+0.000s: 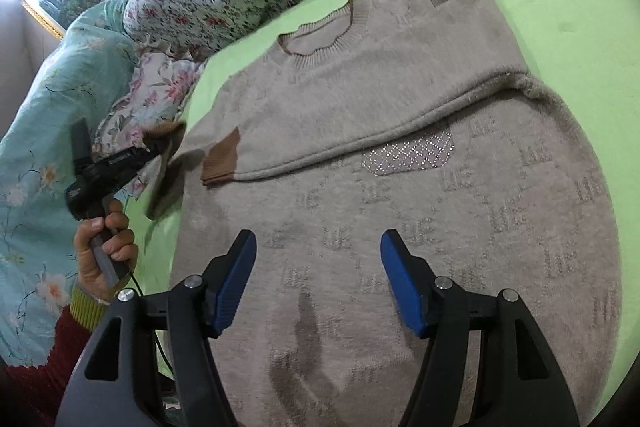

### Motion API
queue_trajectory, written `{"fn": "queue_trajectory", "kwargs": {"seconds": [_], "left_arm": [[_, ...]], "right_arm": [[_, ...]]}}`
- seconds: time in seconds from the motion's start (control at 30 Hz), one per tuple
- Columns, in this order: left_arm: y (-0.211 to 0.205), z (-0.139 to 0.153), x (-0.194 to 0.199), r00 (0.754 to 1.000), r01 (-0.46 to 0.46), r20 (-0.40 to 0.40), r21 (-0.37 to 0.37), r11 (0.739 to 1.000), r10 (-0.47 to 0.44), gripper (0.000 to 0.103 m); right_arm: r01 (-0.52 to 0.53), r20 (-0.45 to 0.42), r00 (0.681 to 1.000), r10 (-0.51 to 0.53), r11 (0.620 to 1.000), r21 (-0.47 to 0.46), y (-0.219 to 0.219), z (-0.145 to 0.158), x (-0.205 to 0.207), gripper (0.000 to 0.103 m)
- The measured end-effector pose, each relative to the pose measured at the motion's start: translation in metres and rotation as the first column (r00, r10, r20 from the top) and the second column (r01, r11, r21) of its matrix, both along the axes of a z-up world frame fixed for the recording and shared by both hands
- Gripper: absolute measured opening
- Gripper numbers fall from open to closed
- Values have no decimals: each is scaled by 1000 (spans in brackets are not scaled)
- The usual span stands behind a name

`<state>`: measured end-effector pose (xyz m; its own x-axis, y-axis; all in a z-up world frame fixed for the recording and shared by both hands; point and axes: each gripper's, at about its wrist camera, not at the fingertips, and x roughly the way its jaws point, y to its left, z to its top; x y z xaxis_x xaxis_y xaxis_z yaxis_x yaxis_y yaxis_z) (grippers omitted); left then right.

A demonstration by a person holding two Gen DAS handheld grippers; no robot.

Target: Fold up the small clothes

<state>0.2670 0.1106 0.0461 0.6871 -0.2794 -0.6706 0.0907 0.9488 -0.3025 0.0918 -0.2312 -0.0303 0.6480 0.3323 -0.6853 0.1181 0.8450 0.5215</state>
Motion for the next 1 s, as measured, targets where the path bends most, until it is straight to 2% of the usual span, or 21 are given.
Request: {"fn": "queue_trajectory", "kwargs": {"seconds": [0.13,0.23,0.4,0.53,0.6,0.67,0.7,0.73,0.77,0.9,1.0], "left_arm": [[-71,13,-4,992,118,49,-70,991,-115,7],[-124,9,-1,978,206,44,-91,974,-203,7],[-203,-20,13,956,293,-12,-59,954,-294,7],[-235,-49,24,947,311,-62,-55,949,-314,8],[-241,-63,29,937,332,-90,-67,941,-337,17],[-241,-68,29,927,352,-107,-76,933,-358,41],[-238,-67,24,927,357,-102,-64,932,-362,48],[-235,-66,21,929,354,-96,-48,934,-357,61],[-232,-63,14,932,350,-88,-30,936,-351,69],[-194,-55,-14,948,312,-69,-18,950,-312,74],[-140,-54,-42,975,212,-64,11,977,-211,74]], "right_arm": [[44,12,999,-44,999,9,-16,1,-11,66],[91,16,996,-91,996,10,-33,3,-22,66],[173,9,985,-173,985,16,-65,3,-38,66],[214,6,977,-214,977,14,-83,2,-49,66],[227,-3,974,-227,974,19,-89,0,-51,66],[234,-5,972,-234,972,31,-90,-1,-51,66],[235,-3,972,-235,971,35,-90,-1,-50,66],[230,1,973,-230,972,38,-89,0,-48,66],[221,6,975,-221,974,43,-87,1,-43,66],[181,27,983,-183,981,65,-76,5,-19,66],[155,24,987,-157,985,80,-71,4,9,66]]}}
